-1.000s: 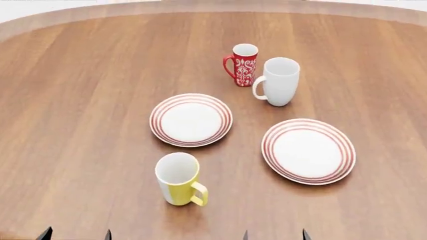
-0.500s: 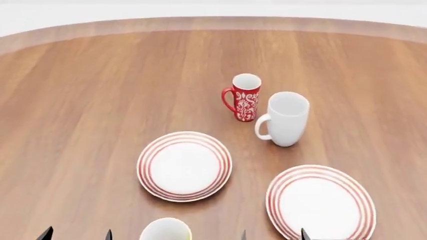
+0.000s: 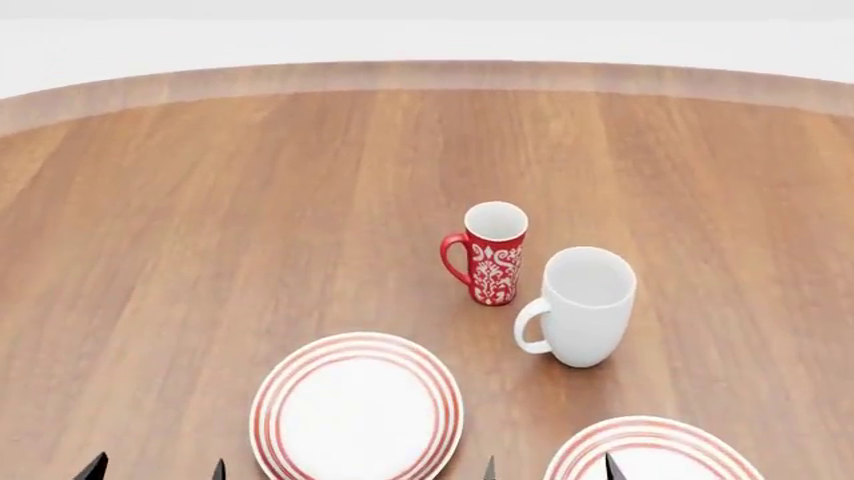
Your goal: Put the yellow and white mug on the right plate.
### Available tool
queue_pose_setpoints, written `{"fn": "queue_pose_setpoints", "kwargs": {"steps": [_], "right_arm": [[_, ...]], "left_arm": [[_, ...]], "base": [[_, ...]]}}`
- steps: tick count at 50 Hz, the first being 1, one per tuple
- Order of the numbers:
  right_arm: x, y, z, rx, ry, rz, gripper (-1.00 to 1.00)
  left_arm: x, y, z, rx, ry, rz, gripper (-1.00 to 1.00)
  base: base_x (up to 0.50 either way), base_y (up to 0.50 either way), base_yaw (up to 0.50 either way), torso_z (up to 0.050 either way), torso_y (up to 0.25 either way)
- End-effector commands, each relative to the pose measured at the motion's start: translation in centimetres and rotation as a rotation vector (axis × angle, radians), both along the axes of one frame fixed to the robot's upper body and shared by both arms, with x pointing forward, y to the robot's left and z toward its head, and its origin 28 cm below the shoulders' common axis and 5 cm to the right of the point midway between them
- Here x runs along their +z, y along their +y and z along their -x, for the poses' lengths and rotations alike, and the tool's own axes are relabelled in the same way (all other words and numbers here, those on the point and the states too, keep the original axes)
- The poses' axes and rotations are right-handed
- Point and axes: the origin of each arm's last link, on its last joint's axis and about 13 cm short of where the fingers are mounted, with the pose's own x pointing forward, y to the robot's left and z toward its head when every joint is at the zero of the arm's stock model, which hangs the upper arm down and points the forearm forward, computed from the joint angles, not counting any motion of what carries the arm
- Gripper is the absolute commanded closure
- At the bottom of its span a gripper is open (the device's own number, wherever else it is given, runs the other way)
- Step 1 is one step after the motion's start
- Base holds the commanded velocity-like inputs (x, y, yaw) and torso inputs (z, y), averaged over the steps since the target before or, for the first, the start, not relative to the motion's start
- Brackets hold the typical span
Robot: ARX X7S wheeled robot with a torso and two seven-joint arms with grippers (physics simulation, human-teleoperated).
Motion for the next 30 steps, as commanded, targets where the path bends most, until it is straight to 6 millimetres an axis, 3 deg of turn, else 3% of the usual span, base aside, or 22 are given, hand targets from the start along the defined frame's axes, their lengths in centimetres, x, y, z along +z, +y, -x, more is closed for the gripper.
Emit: {"fn": "queue_pose_setpoints", "kwargs": {"steps": [1,7,15,20,30], "right_arm": [[0.3,-0.2,0.0,-0.010,-0.009,0.003,-1.00],[1.9,-2.0,0.3,-0.055,-0.059,0.061,-1.00],[4.0,-4.1,1.1,0.160,-0.006,0.182,-1.00],[4.2,-5.3,2.3,0.351,0.086,0.255,-1.00],[3.9,-5.7,3.7,0.521,0.171,0.340,-1.00]], "left_arm": [[0.0,0.0,0.1,-0.003,0.004,0.001,-1.00],[-0.2,-0.1,0.1,-0.014,0.011,-0.005,-1.00],[-0.2,-0.2,0.1,-0.021,0.012,-0.011,-1.00],[-0.1,-0.3,0.2,-0.026,0.012,-0.011,-1.00],[-0.1,-0.2,0.3,-0.027,0.009,-0.010,-1.00]], "base": [[0.00,0.00,0.00,0.000,0.000],[0.00,0.00,0.00,0.000,0.000],[0.00,0.00,0.00,0.000,0.002],[0.00,0.00,0.00,0.000,0.000],[0.00,0.00,0.00,0.000,0.000]]}}
